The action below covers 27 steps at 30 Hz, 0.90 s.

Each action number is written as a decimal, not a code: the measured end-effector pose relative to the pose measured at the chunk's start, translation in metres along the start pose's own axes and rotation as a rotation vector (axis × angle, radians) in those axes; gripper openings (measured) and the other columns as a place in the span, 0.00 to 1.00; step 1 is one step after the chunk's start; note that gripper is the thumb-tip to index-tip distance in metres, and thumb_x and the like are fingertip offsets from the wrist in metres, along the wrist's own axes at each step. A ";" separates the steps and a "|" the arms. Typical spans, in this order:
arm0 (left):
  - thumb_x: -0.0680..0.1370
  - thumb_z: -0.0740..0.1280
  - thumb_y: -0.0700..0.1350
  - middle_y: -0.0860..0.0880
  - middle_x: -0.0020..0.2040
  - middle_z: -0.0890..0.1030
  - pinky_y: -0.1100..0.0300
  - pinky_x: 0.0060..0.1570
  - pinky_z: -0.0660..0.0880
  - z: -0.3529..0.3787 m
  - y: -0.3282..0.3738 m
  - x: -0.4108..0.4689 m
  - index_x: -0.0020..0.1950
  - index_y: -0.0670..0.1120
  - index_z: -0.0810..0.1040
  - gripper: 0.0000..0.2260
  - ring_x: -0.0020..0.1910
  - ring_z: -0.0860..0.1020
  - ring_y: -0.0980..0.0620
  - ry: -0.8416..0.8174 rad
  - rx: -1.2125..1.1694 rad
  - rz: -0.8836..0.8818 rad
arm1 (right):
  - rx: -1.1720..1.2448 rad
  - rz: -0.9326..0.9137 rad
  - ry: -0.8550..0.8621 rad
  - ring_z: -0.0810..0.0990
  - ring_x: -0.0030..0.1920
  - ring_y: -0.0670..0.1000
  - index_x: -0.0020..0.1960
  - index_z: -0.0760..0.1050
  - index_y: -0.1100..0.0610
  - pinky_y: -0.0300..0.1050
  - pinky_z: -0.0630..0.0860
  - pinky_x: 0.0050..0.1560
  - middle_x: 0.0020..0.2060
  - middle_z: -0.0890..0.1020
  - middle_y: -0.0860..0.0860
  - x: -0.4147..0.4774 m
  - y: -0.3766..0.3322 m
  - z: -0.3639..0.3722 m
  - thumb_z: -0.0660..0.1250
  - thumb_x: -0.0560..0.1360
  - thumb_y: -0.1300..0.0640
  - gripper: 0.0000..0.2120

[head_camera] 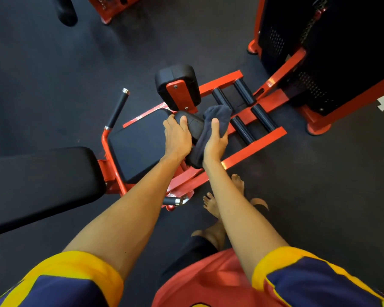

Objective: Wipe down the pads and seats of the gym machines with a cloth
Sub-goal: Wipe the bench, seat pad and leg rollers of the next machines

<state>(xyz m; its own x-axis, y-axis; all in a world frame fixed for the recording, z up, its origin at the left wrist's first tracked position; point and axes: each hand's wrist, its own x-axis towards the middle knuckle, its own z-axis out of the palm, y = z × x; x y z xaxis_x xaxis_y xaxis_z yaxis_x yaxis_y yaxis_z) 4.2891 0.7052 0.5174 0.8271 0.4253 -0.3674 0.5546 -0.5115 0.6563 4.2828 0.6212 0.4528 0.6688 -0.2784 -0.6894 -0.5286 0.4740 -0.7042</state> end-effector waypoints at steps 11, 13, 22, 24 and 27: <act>0.86 0.52 0.53 0.43 0.78 0.61 0.47 0.75 0.62 0.010 0.000 -0.007 0.79 0.42 0.58 0.24 0.75 0.63 0.44 0.109 -0.061 -0.024 | -0.276 0.168 -0.309 0.80 0.64 0.50 0.73 0.73 0.56 0.45 0.78 0.63 0.65 0.81 0.52 0.017 -0.040 -0.025 0.68 0.76 0.34 0.34; 0.86 0.52 0.52 0.44 0.78 0.61 0.49 0.75 0.62 0.016 0.001 -0.006 0.79 0.42 0.58 0.23 0.75 0.63 0.45 0.132 -0.097 -0.057 | -0.291 0.118 -0.411 0.78 0.61 0.43 0.72 0.71 0.57 0.35 0.75 0.60 0.62 0.79 0.47 0.026 -0.042 -0.029 0.64 0.82 0.43 0.24; 0.86 0.56 0.54 0.46 0.79 0.62 0.51 0.75 0.62 0.030 0.008 -0.003 0.80 0.46 0.57 0.25 0.77 0.63 0.49 0.290 -0.347 -0.245 | -0.573 0.105 -0.709 0.80 0.66 0.50 0.68 0.77 0.52 0.49 0.73 0.69 0.63 0.83 0.51 0.067 -0.070 0.010 0.71 0.76 0.40 0.25; 0.86 0.56 0.54 0.45 0.78 0.65 0.54 0.73 0.64 0.034 0.015 -0.001 0.80 0.46 0.58 0.25 0.76 0.65 0.47 0.346 -0.421 -0.328 | -0.630 -0.049 -0.844 0.77 0.69 0.46 0.68 0.76 0.45 0.44 0.72 0.70 0.66 0.81 0.48 0.055 -0.082 0.023 0.67 0.80 0.42 0.18; 0.86 0.54 0.52 0.45 0.77 0.69 0.55 0.69 0.64 0.040 0.032 0.009 0.80 0.49 0.61 0.22 0.75 0.68 0.46 0.440 -0.472 -0.444 | -0.694 -0.134 -0.872 0.76 0.69 0.46 0.72 0.73 0.50 0.45 0.71 0.71 0.68 0.79 0.49 0.057 -0.075 0.019 0.64 0.81 0.41 0.23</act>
<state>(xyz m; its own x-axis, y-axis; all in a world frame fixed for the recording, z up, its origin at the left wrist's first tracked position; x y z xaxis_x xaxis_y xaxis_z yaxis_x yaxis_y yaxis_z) 4.3179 0.6626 0.5095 0.3703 0.8229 -0.4308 0.6457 0.1054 0.7563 4.3701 0.5856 0.4695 0.7354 0.5169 -0.4381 -0.4201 -0.1595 -0.8933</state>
